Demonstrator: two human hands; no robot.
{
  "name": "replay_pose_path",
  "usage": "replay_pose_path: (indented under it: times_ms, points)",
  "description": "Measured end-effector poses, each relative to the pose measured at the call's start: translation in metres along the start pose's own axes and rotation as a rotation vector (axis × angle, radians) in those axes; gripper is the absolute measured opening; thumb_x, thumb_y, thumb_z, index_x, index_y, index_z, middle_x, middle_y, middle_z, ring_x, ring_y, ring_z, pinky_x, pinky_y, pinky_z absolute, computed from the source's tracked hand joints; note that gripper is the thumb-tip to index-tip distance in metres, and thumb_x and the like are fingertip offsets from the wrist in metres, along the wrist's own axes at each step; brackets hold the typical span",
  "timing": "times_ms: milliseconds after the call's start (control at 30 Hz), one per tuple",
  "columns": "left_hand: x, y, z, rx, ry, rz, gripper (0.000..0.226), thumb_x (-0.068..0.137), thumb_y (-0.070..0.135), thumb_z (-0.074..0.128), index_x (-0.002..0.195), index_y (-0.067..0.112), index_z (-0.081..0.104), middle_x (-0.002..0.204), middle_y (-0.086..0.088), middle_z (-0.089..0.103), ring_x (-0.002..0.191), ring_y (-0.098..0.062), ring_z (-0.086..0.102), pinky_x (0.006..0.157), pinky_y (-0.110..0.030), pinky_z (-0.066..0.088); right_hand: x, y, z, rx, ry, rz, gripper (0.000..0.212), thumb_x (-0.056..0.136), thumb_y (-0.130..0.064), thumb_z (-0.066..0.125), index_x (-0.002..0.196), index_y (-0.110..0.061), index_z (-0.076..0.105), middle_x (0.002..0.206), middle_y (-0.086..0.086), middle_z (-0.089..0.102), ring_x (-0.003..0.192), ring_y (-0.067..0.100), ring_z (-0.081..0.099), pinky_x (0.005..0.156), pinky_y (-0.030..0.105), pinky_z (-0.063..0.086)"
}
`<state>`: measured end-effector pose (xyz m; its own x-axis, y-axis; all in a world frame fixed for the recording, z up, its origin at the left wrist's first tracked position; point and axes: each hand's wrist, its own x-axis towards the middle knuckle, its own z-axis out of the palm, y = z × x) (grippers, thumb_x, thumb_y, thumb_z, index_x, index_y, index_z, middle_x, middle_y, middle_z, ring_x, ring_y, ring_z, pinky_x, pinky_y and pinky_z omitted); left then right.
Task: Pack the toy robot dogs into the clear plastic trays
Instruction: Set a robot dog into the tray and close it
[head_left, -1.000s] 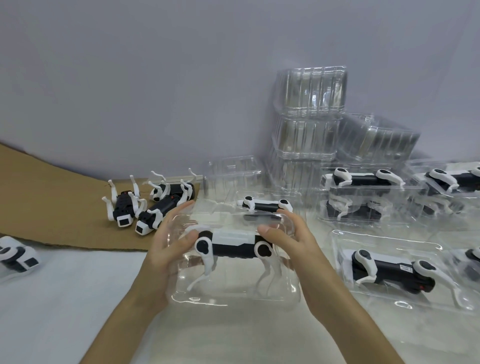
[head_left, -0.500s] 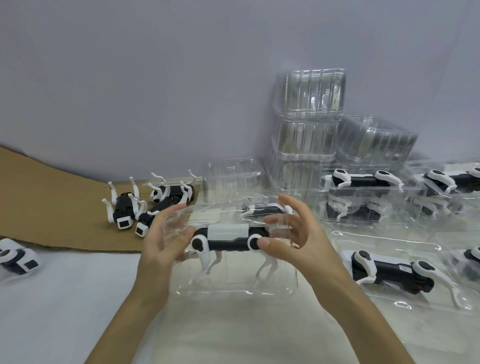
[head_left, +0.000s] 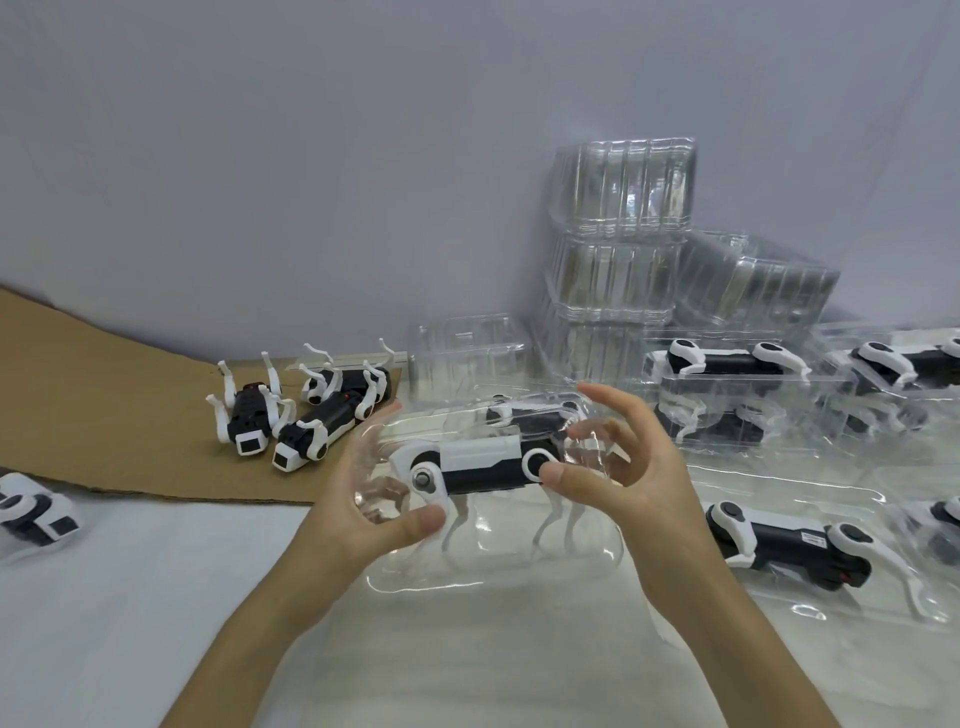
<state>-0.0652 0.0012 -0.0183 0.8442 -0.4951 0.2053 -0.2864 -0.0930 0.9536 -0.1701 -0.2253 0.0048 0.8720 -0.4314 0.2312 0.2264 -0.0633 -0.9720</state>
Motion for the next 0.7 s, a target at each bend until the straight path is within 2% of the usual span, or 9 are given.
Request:
replay_pose_path:
  times_ms: [67,133,267,367,433,500,600,667,700]
  points:
    - [0.001,0.000,0.000,0.021,0.018,-0.016,0.102,0.049,0.055,0.086,0.142,0.053,0.043,0.130,0.030,0.054,0.101,-0.020,0.063,0.092,-0.030,0.053,-0.001,0.002,0.001,-0.041,0.003,-0.022,0.069,0.063,-0.019,0.095,0.117,-0.048,0.063,0.110,-0.003,0.065,0.095,0.008,0.069,0.079,0.025,0.054]
    - [0.002,-0.001,-0.002,0.037,0.029,-0.022,0.102,0.048,0.056,0.086,0.141,0.052,0.043,0.133,0.022,0.054,0.098,-0.025,0.061,0.092,-0.029,0.053,-0.001,0.002,0.001,-0.064,-0.005,-0.024,0.069,0.064,-0.023,0.095,0.117,-0.051,0.062,0.112,-0.005,0.063,0.097,0.009,0.068,0.078,0.024,0.053]
    - [0.003,0.001,-0.006,0.063,0.058,-0.046,0.099,0.049,0.059,0.084,0.140,0.048,0.047,0.132,0.014,0.056,0.104,-0.008,0.063,0.091,-0.027,0.050,0.001,0.004,0.003,-0.130,-0.045,0.060,0.066,0.060,-0.047,0.091,0.111,-0.066,0.053,0.111,-0.013,0.062,0.085,0.006,0.066,0.067,0.016,0.046]
    - [0.004,0.001,-0.006,-0.081,0.105,-0.070,0.082,0.055,0.056,0.081,0.132,0.047,0.056,0.126,0.013,0.062,0.110,-0.008,0.063,0.090,-0.033,0.047,0.002,0.008,0.004,-0.157,-0.096,0.199,0.068,0.049,-0.069,0.080,0.108,-0.069,0.046,0.108,-0.015,0.062,0.081,0.006,0.061,0.063,0.017,0.041]
    - [0.005,0.001,-0.008,-0.163,0.128,-0.110,0.074,0.056,0.056,0.079,0.126,0.043,0.062,0.118,0.006,0.063,0.099,-0.009,0.062,0.085,-0.033,0.044,0.001,0.012,0.006,-0.199,-0.144,0.258,0.077,0.045,-0.076,0.076,0.113,-0.068,0.042,0.107,-0.015,0.061,0.080,0.004,0.058,0.065,0.021,0.040]
    - [0.006,0.001,-0.011,-0.187,0.129,-0.188,0.066,0.052,0.057,0.080,0.115,0.042,0.068,0.104,0.005,0.064,0.085,-0.007,0.060,0.079,-0.034,0.042,-0.001,0.015,0.008,-0.222,-0.165,0.296,0.086,0.046,-0.077,0.074,0.124,-0.062,0.040,0.107,-0.014,0.059,0.082,0.005,0.059,0.069,0.025,0.041]
    - [0.005,-0.001,-0.014,-0.119,0.072,-0.347,0.063,0.049,0.065,0.081,0.106,0.039,0.072,0.089,0.008,0.065,0.080,-0.013,0.056,0.074,-0.033,0.042,-0.002,0.018,0.010,-0.257,-0.137,0.317,0.089,0.053,-0.070,0.073,0.133,-0.052,0.038,0.115,-0.015,0.055,0.092,0.007,0.061,0.070,0.027,0.044]
    - [0.004,-0.002,-0.011,-0.066,0.007,-0.421,0.057,0.065,0.068,0.082,0.107,0.032,0.070,0.081,0.010,0.064,0.073,-0.014,0.055,0.067,-0.030,0.042,-0.002,0.019,0.011,-0.263,-0.106,0.312,0.079,0.065,-0.062,0.077,0.134,-0.047,0.041,0.127,-0.015,0.048,0.095,0.004,0.061,0.069,0.026,0.052]
    - [0.003,-0.001,-0.008,-0.057,0.001,-0.434,0.050,0.073,0.064,0.079,0.108,0.030,0.070,0.077,0.011,0.064,0.070,-0.013,0.057,0.063,-0.027,0.043,-0.001,0.020,0.012,-0.273,-0.092,0.302,0.074,0.072,-0.057,0.078,0.135,-0.044,0.041,0.131,-0.015,0.044,0.097,0.004,0.061,0.074,0.028,0.055]
